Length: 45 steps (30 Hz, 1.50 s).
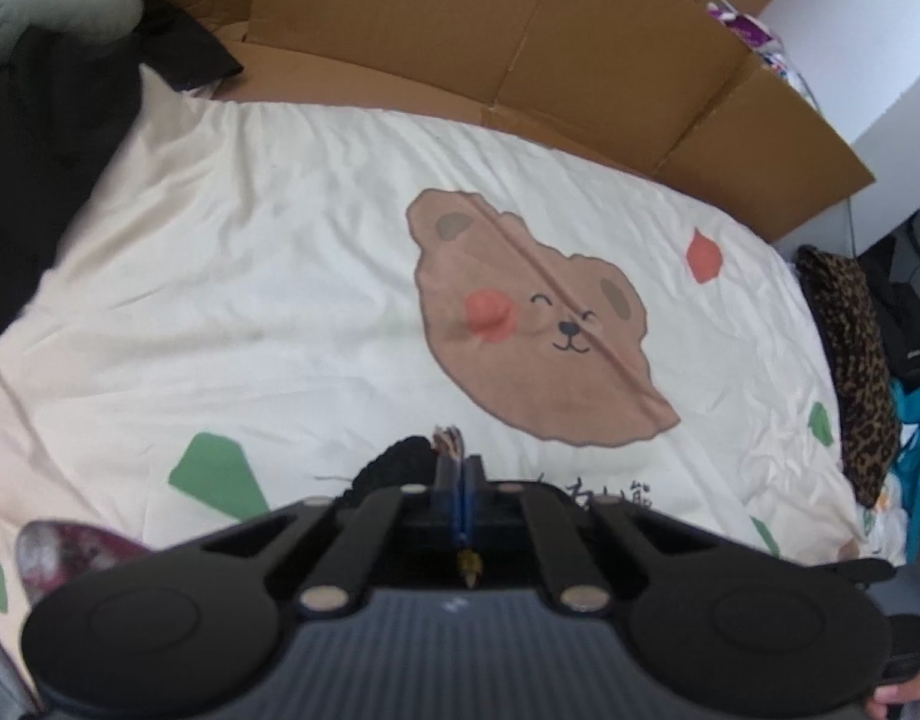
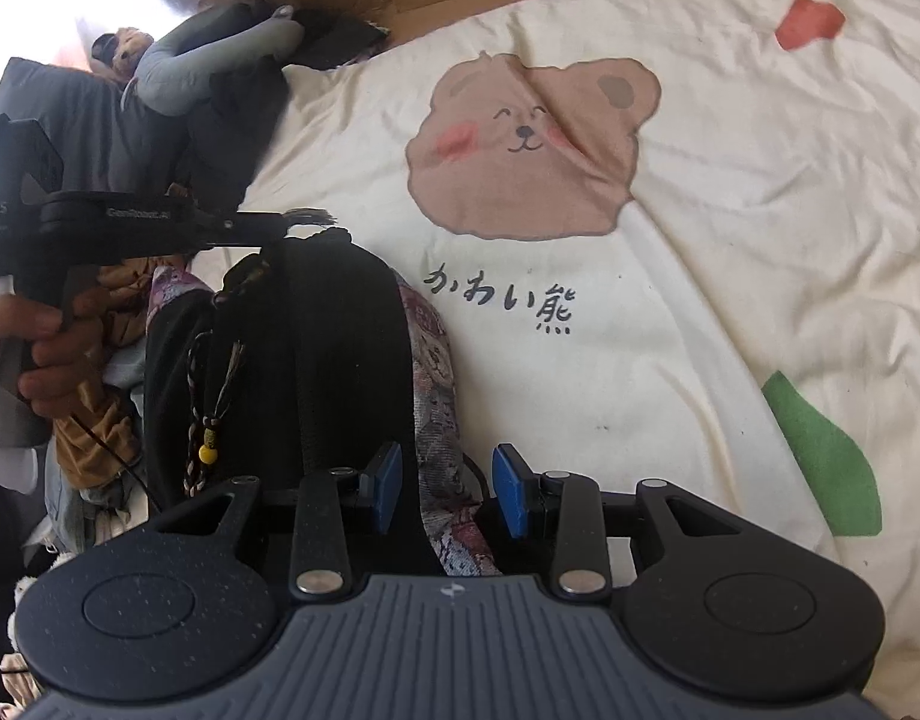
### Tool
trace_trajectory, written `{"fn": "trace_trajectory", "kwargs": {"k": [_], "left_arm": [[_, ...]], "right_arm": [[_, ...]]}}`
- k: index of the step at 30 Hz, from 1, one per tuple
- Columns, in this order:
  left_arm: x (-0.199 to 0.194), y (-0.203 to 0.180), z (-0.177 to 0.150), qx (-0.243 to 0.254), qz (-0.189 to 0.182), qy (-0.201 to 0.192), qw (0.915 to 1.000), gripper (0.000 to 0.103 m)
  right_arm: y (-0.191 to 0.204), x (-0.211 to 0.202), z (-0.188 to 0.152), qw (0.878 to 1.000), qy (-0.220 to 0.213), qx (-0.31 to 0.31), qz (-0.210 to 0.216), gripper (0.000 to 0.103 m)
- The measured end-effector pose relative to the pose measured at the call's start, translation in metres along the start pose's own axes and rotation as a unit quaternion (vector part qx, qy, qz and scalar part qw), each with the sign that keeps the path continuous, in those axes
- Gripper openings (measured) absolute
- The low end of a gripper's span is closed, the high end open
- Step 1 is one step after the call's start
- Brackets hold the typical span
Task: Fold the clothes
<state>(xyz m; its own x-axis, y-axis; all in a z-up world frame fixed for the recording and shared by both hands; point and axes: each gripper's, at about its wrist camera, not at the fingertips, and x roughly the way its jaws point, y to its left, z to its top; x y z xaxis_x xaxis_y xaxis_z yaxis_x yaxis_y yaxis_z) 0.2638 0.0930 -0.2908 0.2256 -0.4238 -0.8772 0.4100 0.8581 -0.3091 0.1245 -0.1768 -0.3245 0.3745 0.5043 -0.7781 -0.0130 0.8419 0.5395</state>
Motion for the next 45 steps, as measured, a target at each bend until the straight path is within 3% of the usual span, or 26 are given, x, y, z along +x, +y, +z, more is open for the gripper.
{"fn": "trace_trajectory", "kwargs": {"k": [8,15,19,23,30,35,39,41,45], "left_arm": [[-0.051,-0.005,-0.009,-0.002,-0.011,-0.028,0.9995,0.000],[-0.088,-0.015,-0.037,-0.011,-0.027,-0.033,0.9990,0.000],[-0.097,-0.019,-0.060,-0.017,-0.033,-0.018,0.9991,0.000],[-0.095,-0.023,-0.082,-0.014,-0.058,0.029,0.9978,0.003],[-0.114,-0.003,-0.085,-0.025,-0.027,0.019,0.9992,0.034],[-0.121,0.018,-0.066,-0.025,0.020,-0.004,0.9995,0.046],[-0.125,0.038,-0.049,-0.034,0.059,-0.036,0.9971,0.072],[-0.121,0.047,-0.040,-0.039,0.082,-0.044,0.9949,0.073],[-0.112,0.068,-0.028,-0.067,0.092,-0.053,0.9921,0.073]], "right_arm": [[0.004,-0.015,0.008,1.000,-0.019,0.000,-0.002,0.041],[0.012,-0.027,0.013,1.000,-0.029,-0.010,-0.001,0.040],[0.015,-0.032,0.015,0.999,-0.036,-0.011,0.000,0.041],[0.015,-0.030,0.018,0.999,-0.040,-0.011,-0.002,0.045],[0.009,-0.022,0.024,0.999,-0.035,-0.015,0.016,0.051],[0.004,-0.015,0.038,0.999,-0.029,-0.021,0.034,0.057],[-0.001,-0.006,0.053,0.999,-0.027,-0.021,0.037,0.058],[-0.004,0.000,0.060,0.999,-0.026,-0.013,0.043,0.059],[-0.007,0.016,0.071,0.998,-0.022,0.006,0.051,0.059]]}}
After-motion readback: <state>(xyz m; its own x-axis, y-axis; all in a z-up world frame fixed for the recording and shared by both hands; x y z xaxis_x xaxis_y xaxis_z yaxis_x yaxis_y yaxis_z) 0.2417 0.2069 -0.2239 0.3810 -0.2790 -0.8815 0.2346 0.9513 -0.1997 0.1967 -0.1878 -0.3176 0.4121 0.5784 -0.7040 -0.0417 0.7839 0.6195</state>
